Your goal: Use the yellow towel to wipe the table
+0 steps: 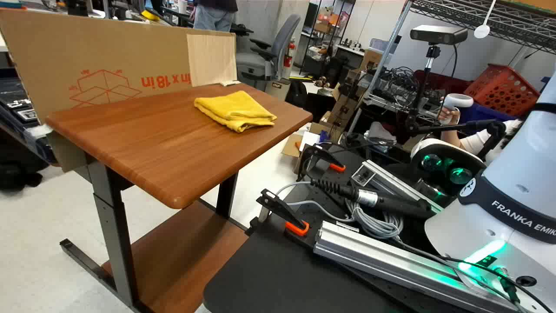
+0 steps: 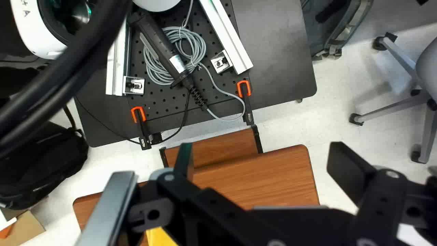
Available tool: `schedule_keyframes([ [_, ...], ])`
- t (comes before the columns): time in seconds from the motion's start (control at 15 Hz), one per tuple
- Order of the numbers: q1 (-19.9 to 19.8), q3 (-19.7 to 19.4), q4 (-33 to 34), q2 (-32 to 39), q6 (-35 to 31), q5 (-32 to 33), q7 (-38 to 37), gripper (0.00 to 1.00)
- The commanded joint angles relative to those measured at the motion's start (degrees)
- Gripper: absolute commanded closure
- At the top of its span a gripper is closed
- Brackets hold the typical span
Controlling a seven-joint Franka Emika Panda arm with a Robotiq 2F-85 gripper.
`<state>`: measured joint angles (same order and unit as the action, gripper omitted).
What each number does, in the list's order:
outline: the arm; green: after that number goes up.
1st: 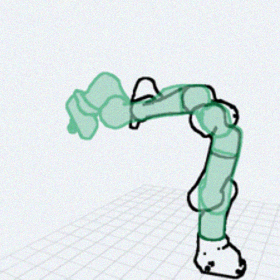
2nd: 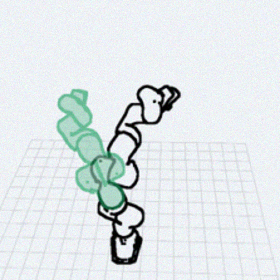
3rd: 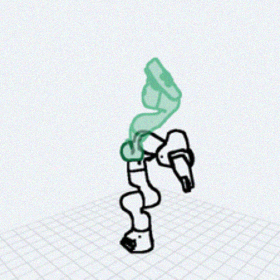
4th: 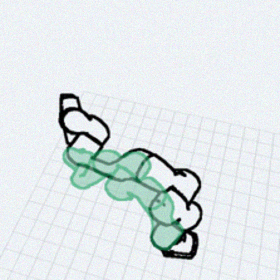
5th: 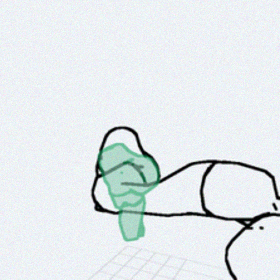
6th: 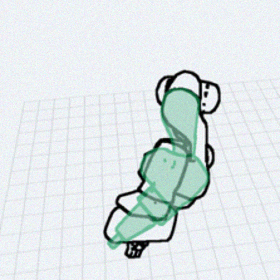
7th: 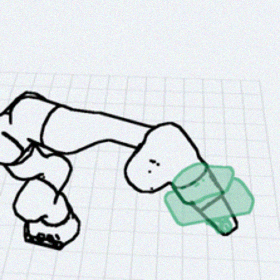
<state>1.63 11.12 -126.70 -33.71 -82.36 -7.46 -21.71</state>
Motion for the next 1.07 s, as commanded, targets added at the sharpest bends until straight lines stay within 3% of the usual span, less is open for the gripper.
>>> schedule_keyframes([
  [0.0,0.06,-0.05,0.17,0.08,0.13,0.04,-0.03,0.00],
  [0.47,-0.32,-0.24,1.30,1.56,0.56,-0.09,-0.46,0.00],
  [0.67,-4.54,-3.02,5.55,8.92,0.44,0.92,-3.87,0.00],
  [1.0,-10.84,-9.85,5.13,19.64,-9.32,2.91,-6.95,0.00],
])
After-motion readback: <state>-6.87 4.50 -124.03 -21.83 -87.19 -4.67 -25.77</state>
